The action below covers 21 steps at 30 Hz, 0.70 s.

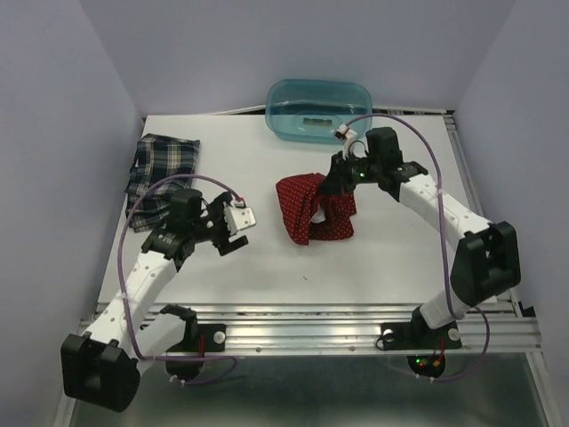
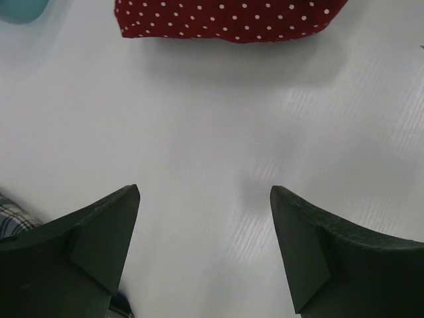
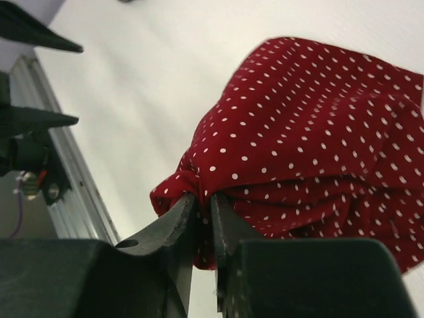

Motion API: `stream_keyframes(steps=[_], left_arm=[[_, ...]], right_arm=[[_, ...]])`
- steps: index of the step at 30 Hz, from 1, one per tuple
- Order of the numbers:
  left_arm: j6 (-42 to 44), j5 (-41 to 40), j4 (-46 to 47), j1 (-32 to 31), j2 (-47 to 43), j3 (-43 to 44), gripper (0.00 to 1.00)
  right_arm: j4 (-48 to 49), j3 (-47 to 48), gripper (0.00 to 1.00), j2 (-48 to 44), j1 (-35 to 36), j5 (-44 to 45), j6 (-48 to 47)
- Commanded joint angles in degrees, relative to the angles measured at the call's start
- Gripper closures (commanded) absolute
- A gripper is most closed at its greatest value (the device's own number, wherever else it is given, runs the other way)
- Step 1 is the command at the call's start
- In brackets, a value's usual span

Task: Fold and stack the skirts
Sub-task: Move the skirt to the center of the board

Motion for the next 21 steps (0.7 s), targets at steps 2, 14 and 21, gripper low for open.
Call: stream_keyframes(steps=[2,14,21], left_arm=[[4.19,-6.83,11.59,-8.2,5.0,-1.49,0.11],[6.04,-13.42,18.18,-29.82,20.47,2.98,0.19],[7.62,-15.97,20.82,-33.52,30.75,9.14,0.23]], right_arm=[[-5.52,-1.61,0.77,-1.78,-0.67,14.23,-6.61],[-6.05,6.91,0.89,16.76,-1.2,30.78,2.1],[-6.14,6.48,0.7,16.6,-2.42,28.24,2.89]])
